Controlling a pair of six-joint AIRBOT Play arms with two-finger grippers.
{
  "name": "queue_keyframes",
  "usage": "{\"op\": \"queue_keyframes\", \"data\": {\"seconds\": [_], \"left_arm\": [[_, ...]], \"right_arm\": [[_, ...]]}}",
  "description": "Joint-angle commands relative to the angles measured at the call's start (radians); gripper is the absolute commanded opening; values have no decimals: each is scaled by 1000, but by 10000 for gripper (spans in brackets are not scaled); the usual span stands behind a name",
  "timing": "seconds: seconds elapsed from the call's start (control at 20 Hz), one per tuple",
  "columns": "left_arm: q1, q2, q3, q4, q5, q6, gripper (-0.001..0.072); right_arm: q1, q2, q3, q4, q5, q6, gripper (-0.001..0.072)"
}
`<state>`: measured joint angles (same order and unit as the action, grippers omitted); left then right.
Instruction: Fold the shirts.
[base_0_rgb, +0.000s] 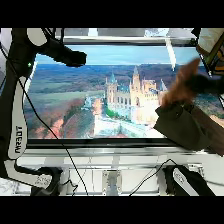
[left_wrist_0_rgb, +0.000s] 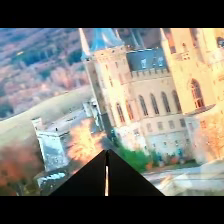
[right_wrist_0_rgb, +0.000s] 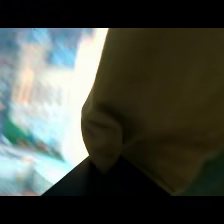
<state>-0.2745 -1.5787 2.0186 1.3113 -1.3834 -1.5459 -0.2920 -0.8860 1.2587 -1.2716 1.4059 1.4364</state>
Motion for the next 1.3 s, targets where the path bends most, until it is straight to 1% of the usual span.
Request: {"op": "queue_keyframes", "data": {"seconds": [0.0, 0.05, 0.1, 0.2, 0.35, 0.45, 0.55, 0.65, 0.75, 0.85, 0.9, 1.05, 1.25], "left_arm": [[0, 1, 0, -83, 2, -1, 13], [0, 1, 0, -100, 2, -1, 13], [0, 1, 0, -117, 2, 2, 13], [0, 1, 0, -141, 2, 2, 13], [0, 1, 0, -164, 1, 2, 13], [0, 1, 0, -168, 0, 2, 13], [0, 1, 0, -169, -5, -1, 13], [-2, 1, -1, -187, -47, -3, 13], [-2, 1, 0, -210, -118, -18, 13], [-2, 1, 0, -220, -183, -71, 13], [-2, 1, 0, -220, -204, -90, 13], [-2, 1, 0, -220, -213, -89, 13], [-2, 1, 0, -219, -212, -89, 13]], "right_arm": [[-37, 112, -51, -423, 284, 161, 310], [-37, 120, -65, -486, 283, 166, 546], [-37, 122, -66, -523, 284, 165, 623], [-37, 126, -66, -551, 252, 166, 622], [-37, 127, -66, -547, 169, 225, 619], [-37, 126, -67, -465, 119, 248, 614], [-36, 126, -67, -261, 74, 243, 614], [-26, 126, -67, -14, 42, 231, 615], [7, 126, -67, 189, 34, 173, 614], [62, 126, -67, 327, 28, 135, 614], [92, 126, -67, 367, 23, 134, 615], [149, 126, -67, 397, 25, 134, 615], [154, 126, -67, 396, 24, 134, 615]]}}
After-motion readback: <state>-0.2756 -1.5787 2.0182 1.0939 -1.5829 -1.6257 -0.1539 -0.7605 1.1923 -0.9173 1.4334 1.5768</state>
